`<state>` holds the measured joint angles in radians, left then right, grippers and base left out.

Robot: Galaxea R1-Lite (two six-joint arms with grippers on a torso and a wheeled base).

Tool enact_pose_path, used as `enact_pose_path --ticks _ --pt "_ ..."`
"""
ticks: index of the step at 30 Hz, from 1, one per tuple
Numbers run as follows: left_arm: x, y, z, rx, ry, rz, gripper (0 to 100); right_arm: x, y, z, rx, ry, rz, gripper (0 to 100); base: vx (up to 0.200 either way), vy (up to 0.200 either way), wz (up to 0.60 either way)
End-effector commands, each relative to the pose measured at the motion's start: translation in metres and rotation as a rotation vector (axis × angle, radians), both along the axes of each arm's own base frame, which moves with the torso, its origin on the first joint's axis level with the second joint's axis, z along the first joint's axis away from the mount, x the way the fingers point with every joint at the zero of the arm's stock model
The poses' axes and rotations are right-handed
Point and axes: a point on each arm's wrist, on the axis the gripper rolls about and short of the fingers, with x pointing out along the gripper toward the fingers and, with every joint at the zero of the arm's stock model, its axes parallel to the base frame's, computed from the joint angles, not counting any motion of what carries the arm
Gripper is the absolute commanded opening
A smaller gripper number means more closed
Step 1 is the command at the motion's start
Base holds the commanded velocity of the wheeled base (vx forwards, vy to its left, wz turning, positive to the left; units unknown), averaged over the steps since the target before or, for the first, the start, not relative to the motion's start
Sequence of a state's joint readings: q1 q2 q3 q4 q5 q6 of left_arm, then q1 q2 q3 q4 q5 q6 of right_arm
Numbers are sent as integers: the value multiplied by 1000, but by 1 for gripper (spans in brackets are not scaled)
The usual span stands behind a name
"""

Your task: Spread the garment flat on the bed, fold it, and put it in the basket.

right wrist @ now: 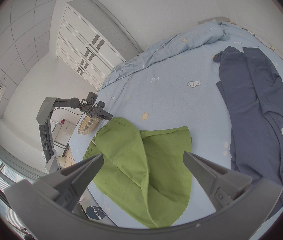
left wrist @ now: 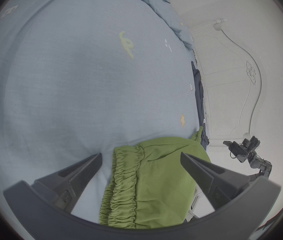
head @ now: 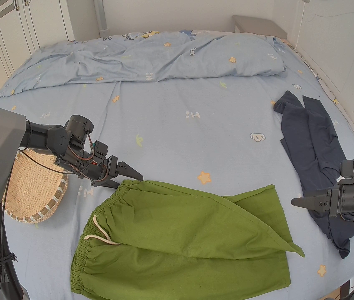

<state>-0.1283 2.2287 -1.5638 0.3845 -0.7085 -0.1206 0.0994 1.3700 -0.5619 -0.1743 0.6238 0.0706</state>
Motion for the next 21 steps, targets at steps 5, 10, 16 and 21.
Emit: enact_pose_path --ticks 5,10,16,21 --pt "1 0 -4 2 13 1 0 0 0 0 0 1 1 100 0 0 0" --pt "0 3 -1 2 13 9 0 0 0 0 0 1 -1 100 0 0 0" --pt "-8 11 22 -4 -34 27 0 0 0 0 -1 0 0 100 0 0 0" --pt "-16 26 44 -10 -83 61 0 0 -2 -2 -2 9 -8 100 0 0 0"
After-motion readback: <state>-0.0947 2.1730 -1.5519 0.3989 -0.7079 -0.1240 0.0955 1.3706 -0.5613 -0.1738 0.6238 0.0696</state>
